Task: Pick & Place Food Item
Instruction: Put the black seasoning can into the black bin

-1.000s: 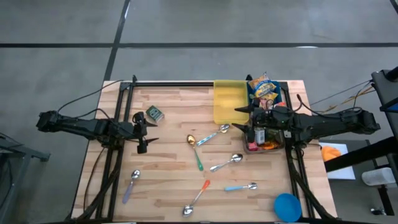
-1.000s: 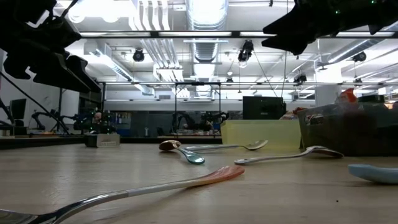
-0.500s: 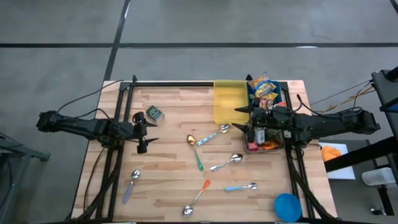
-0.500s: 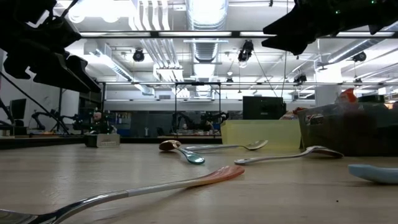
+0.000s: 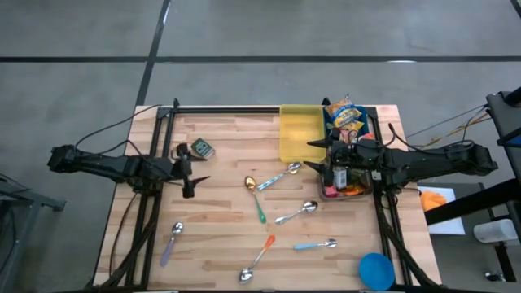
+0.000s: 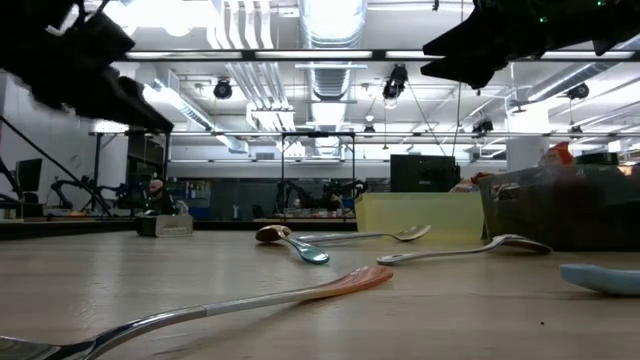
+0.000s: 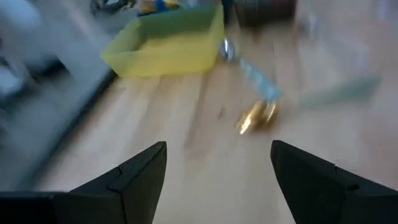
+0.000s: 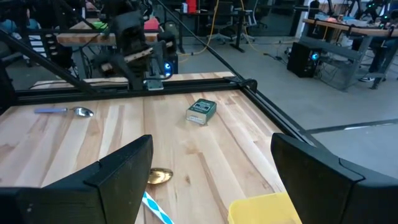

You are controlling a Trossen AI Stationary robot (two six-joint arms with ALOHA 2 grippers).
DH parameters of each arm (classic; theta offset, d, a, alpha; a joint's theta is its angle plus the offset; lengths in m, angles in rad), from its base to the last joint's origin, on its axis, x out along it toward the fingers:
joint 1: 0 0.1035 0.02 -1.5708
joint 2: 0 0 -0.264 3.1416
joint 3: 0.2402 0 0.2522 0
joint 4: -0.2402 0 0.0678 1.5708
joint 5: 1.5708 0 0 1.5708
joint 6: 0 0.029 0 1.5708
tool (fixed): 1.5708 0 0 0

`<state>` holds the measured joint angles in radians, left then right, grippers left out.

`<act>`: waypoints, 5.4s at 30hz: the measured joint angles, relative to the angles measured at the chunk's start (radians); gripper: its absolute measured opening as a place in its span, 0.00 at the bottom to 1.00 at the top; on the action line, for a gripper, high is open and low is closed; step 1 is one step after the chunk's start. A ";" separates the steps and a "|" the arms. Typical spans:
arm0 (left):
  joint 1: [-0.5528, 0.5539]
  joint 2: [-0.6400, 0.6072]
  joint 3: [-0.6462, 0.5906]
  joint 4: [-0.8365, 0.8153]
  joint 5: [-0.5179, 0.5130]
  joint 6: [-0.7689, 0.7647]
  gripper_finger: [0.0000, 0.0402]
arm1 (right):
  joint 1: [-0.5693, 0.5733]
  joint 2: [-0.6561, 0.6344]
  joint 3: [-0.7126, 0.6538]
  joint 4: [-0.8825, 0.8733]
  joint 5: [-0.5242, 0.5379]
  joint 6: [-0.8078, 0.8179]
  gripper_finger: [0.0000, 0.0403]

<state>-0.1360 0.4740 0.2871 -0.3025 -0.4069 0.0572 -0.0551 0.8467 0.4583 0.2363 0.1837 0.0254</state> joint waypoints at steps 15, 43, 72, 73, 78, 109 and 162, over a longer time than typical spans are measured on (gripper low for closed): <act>0.042 0.122 0.163 -0.045 0.034 -0.729 0.72 | 0.000 0.000 0.000 0.000 0.000 0.000 0.81; 0.563 0.698 0.345 -0.259 0.114 -0.772 0.72 | 0.000 0.000 0.000 0.000 0.000 0.000 0.81; 0.444 0.925 0.348 -0.050 0.434 -0.764 0.72 | 0.000 0.000 0.000 0.000 0.000 0.000 0.81; 0.424 0.926 0.347 -0.040 0.454 -0.765 0.72 | 0.000 0.000 0.000 0.000 0.000 0.000 0.81; 0.296 0.929 0.344 0.008 0.521 -0.766 0.72 | 0.000 0.000 0.000 0.000 0.000 0.000 0.81; -0.042 0.863 0.490 -0.242 0.398 -0.875 0.72 | 0.000 0.000 0.000 0.002 0.000 0.000 0.81; 0.018 1.251 0.524 0.232 0.596 -0.883 0.72 | 0.000 0.000 0.000 0.000 0.000 0.000 0.81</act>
<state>-0.1175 1.7247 0.8114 -0.0708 0.1890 -0.8262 -0.0550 0.8467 0.4580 0.2362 0.1833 0.0255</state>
